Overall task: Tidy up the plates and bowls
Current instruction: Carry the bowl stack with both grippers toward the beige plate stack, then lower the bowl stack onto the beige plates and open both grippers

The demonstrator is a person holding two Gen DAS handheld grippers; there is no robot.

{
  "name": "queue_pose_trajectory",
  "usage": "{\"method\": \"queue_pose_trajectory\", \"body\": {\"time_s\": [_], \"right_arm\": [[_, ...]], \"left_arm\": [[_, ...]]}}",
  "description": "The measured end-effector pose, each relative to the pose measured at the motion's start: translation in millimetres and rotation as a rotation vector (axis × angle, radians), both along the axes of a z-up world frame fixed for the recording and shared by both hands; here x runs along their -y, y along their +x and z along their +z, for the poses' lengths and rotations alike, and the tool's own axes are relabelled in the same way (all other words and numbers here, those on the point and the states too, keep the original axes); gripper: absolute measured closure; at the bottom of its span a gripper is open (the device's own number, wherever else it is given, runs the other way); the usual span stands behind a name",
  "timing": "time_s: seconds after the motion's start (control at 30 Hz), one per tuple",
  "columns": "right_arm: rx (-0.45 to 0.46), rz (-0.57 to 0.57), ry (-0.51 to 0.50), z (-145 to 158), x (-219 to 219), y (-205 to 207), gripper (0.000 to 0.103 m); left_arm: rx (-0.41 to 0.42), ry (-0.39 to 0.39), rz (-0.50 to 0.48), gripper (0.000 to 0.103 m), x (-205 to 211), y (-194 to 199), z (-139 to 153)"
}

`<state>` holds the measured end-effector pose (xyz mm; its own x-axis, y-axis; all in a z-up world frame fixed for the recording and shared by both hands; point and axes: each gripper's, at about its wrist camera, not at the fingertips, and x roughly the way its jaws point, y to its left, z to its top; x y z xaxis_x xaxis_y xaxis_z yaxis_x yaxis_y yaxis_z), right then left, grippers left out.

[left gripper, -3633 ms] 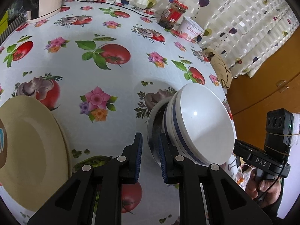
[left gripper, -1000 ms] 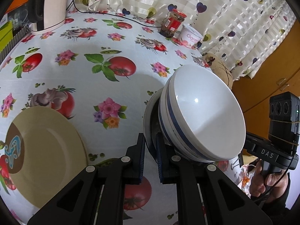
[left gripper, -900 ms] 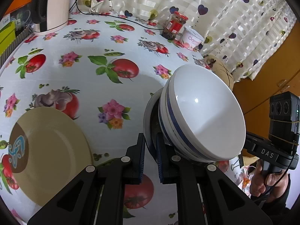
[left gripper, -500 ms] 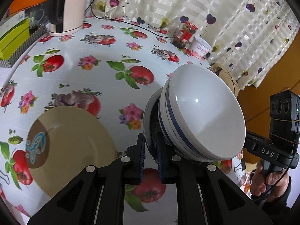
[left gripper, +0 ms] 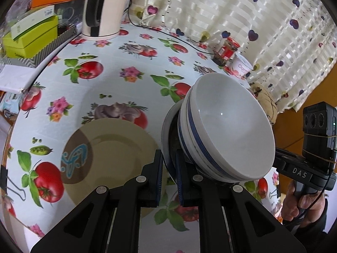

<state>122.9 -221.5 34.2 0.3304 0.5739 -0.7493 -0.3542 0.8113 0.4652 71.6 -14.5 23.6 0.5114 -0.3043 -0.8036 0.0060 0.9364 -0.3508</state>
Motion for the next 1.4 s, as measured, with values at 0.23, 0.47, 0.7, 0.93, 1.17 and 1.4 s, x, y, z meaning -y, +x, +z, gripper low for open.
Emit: {"method": "queue_pose_trajectory", "body": {"time_s": [0.23,0.47,0.7,0.93,1.17,1.4], "right_arm": [[-0.008,0.036,-0.002,-2,-20,5,0.091],[-0.019,0.073,-0.009,-7,-41,8,0.091],[-0.032,0.116,-0.018,-13,-65,11,0.091],[-0.042,0.161,-0.031,-19,-90,13,0.091],[-0.062,0.195,-0.043,-28,-110,15,0.091],[-0.076,0.21,-0.057,-34,-119,16,0.091]], "left_arm": [[-0.004,0.004,0.038,0.091,-17,-6,-2],[-0.013,0.007,0.077,0.091,-35,-12,-7],[-0.023,0.004,0.123,0.091,-55,-19,-13],[-0.036,0.006,0.168,0.091,-75,-26,-19],[-0.049,0.007,0.198,0.091,-87,-31,-25],[-0.066,0.001,0.209,0.091,-92,-33,-33]]}}
